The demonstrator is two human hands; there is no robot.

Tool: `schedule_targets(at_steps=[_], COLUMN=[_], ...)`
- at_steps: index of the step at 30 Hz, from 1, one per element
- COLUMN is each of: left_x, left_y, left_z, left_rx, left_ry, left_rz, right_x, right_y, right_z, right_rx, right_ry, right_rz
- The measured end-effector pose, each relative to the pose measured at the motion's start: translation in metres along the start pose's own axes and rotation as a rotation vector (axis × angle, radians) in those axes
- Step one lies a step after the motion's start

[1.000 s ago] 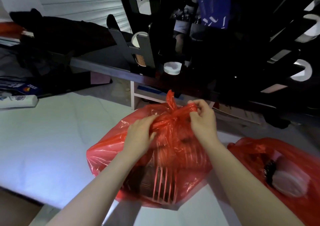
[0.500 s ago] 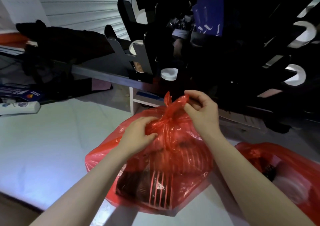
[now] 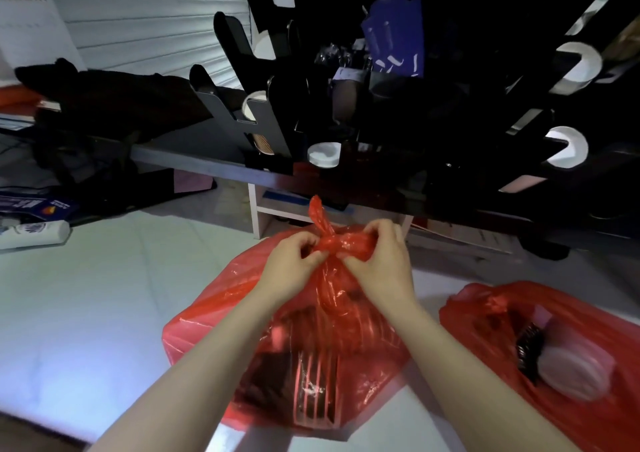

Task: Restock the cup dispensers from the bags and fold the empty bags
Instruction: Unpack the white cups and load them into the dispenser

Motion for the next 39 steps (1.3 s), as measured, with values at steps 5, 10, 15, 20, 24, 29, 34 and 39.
schedule_targets(at_steps=[5,10,15,20,24,29,34,39], left_x=[0.000,-0.009,-0.040,-0.036,-0.016,-0.017,-0.061,-0.072], left_y=[0.010,0.017,0.016,0.022,0.022,0.004,-0.002,0.008], left_z=[-0.008,-0.017,-0.064,-0.076,-0.072,-0.087,-0.104,-0.110], left_rx=[0.095,-0.104,0.224,0.428,0.410,0.400,0.435,0.483], left_ry=[0.359,-0.111,0.003,0.164,0.296,0.242,0.269,0.254], left_rz=[-0.155,0.031,-0.185,-0.213,-0.169,-0.151,-0.321,-0.317], right_x=[-0.003,0.004,0.020,-0.009,-0.031,-0.013,-0.011,-0.015], right_y=[0.000,-0.008,-0.014,0.009,0.033,0.049,0.047,0.060], right_z=[0.013,0.000,-0.028,-0.027,0.007,0.012,-0.007,-0.008], right_rx=[-0.153,-0.123,0.099,0.187,-0.302,-0.414,-0.322,-0.256], right_ry=[0.247,0.279,0.187,0.348,0.381,0.588,0.634,0.724], right_rz=[-0.089,-0.116,0.088,-0.235,-0.422,-0.358,-0.261,-0.193])
Point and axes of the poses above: each hand's wrist, its own y-axis away from the middle knuckle, its own z-axis out of the palm, x = y × z, the point moved 3 cm from there along -y, towards the middle knuckle, and after that the axes turned 2 degrees about x, right-handed, at the moved point
